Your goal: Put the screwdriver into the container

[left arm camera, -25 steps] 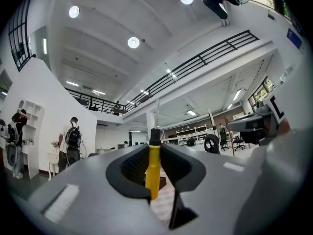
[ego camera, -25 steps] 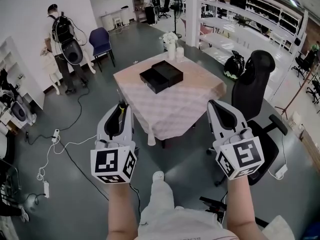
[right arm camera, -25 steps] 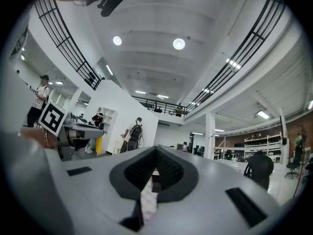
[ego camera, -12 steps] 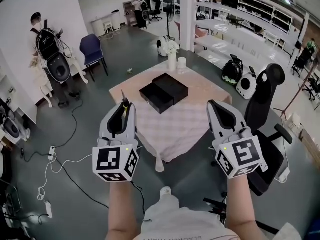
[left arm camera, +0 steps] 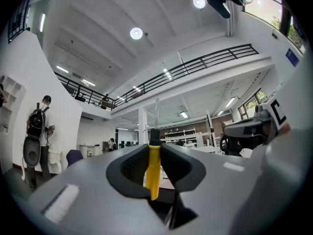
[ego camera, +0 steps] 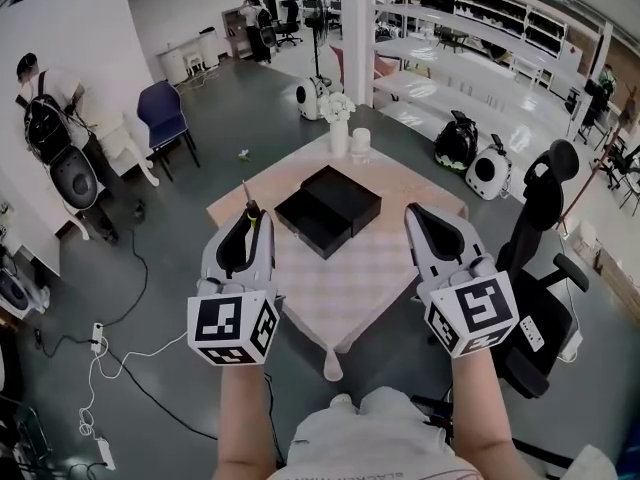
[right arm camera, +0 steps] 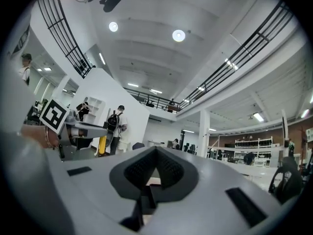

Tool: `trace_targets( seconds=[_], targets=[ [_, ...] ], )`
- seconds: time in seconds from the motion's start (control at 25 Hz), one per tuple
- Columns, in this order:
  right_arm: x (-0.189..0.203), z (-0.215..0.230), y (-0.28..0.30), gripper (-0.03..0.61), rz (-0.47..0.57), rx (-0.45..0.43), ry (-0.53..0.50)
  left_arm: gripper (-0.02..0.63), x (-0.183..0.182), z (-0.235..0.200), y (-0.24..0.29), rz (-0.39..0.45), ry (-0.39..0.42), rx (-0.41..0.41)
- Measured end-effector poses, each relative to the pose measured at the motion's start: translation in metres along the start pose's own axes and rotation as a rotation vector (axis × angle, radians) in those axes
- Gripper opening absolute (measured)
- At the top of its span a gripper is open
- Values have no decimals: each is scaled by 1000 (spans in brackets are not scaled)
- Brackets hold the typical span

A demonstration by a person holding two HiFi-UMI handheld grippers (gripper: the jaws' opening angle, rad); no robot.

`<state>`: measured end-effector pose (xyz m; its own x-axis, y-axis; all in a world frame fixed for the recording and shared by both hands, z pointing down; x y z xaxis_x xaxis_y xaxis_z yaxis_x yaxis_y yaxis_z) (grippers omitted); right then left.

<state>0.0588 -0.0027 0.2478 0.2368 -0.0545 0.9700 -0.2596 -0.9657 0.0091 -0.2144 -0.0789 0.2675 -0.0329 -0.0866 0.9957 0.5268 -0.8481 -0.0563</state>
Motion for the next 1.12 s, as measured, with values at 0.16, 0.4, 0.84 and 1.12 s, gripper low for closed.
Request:
trace_targets(
  seconds=[0.16, 0.4, 0.84, 1.12],
  targets=[
    [11, 17, 27, 5, -14, 0, 11, 81, 7, -9, 29, -12, -16, -6],
    [28, 55, 80, 5, -6, -33, 30, 81, 20, -9, 79, -38, -24, -18],
    [73, 145, 183, 5, -23, -157, 45, 81, 55, -10, 183, -109, -98, -177],
    [98, 190, 234, 5, -56, -227, 75, 81, 80, -14, 238, -223, -188, -247]
  ],
)
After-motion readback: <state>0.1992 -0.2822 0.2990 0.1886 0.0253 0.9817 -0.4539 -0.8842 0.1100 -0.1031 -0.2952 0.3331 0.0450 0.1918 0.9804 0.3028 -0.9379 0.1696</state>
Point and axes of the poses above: the fingertips, and each gripper's own axes: y forward along the fingers, z to its right, x out of its underside, the point moved 10 cm from there along -y, backward along the fingers, and after that the axes turned 5 degrees about -z, right-handed, at the moved point
